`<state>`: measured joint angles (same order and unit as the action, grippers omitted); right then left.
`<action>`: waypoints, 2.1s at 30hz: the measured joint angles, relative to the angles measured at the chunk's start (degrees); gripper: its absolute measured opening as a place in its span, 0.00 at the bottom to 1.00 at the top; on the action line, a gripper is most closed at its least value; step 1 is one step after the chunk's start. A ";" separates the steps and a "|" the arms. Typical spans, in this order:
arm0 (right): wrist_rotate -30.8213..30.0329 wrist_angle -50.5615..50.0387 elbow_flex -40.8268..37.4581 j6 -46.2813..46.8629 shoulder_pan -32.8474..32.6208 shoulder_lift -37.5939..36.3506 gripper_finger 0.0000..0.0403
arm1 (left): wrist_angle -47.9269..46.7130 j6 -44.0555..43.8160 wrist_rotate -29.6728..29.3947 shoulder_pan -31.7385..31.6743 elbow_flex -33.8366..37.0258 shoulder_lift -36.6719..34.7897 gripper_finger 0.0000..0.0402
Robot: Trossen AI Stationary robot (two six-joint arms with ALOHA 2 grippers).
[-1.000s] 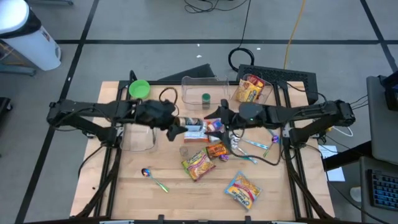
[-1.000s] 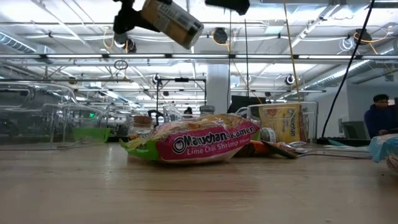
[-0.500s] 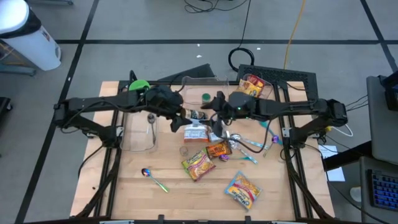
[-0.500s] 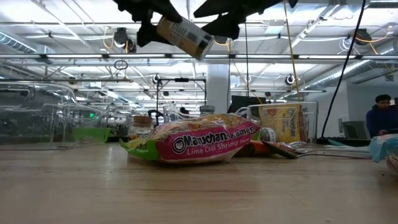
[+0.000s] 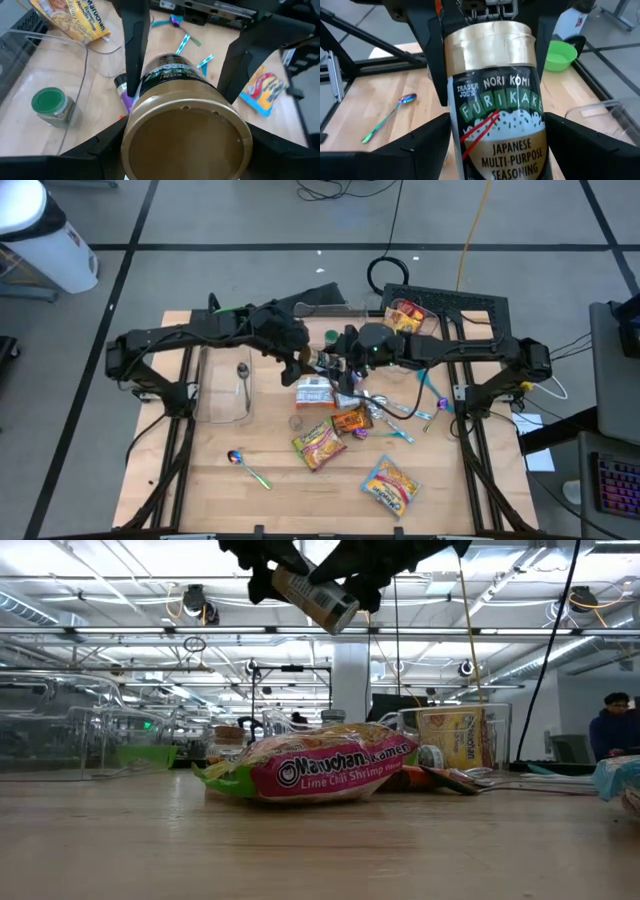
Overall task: Pick & Place Food Item
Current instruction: Put the gold spice bottle into the middle transparent bin
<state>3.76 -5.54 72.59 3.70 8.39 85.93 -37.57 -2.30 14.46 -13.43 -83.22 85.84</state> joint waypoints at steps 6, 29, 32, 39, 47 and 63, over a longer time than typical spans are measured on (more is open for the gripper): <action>5.40 -1.75 -0.06 0.23 1.94 -0.02 0.75 | -4.31 3.94 0.18 0.02 -6.41 4.49 0.69; 8.39 -1.83 -0.08 -0.27 3.18 0.09 0.68 | -6.43 7.13 0.54 0.76 -11.87 6.95 0.69; 8.39 -1.85 -0.10 -0.05 3.16 0.16 0.68 | -7.03 6.30 0.67 0.79 -11.91 6.89 0.69; 7.93 0.14 -0.27 0.66 3.18 0.33 0.68 | -6.90 4.63 0.54 0.85 -12.06 6.65 0.89; 6.44 0.27 -0.28 0.30 3.20 0.31 0.68 | -6.97 4.92 -0.98 0.77 -12.09 6.38 0.95; 5.05 4.73 -0.21 2.05 4.28 -5.28 0.68 | -11.46 3.95 -4.01 -6.76 -12.05 -5.20 0.93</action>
<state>8.81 -0.81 72.38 5.75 12.67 80.65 -49.04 1.65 10.44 -20.19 -95.27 80.64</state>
